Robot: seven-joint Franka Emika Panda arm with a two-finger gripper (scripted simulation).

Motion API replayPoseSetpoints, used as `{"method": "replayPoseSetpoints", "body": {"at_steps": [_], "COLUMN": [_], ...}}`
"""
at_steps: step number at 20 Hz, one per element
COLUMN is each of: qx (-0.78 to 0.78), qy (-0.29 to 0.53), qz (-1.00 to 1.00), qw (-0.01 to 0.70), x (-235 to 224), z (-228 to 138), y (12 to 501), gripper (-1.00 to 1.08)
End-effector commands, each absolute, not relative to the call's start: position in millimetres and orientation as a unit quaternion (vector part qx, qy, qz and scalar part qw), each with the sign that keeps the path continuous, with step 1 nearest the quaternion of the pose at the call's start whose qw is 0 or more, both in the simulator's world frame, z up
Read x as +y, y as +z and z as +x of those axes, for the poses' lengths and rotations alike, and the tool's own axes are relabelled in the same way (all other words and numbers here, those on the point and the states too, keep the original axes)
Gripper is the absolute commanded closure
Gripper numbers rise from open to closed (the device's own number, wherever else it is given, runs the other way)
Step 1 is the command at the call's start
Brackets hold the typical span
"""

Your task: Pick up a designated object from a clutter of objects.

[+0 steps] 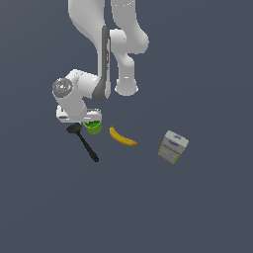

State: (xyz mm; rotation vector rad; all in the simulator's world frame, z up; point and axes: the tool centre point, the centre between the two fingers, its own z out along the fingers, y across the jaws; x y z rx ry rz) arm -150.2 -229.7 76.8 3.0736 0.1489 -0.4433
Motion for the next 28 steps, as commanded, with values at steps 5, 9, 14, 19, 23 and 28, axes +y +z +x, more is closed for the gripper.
{"method": "replayPoseSetpoints", "body": {"at_steps": [5, 9, 14, 19, 23, 28], "qx": [0.048, 0.048, 0.049, 0.049, 0.049, 0.050], "qy": [-0.143, -0.144, -0.144, -0.144, -0.145, -0.145], "qz": [0.988, 0.988, 0.988, 0.988, 0.988, 0.988], "qw": [0.016, 0.016, 0.016, 0.016, 0.016, 0.016], "x": [-217.1, -200.7, -171.6, -134.7, -103.2, -63.9], "z": [-145.3, -138.3, -125.6, -109.4, -95.3, -77.2], "y": [90.4, 108.9, 141.5, 183.3, 218.3, 262.7], "gripper": [1.08, 1.08, 1.08, 1.08, 1.08, 1.08]}}
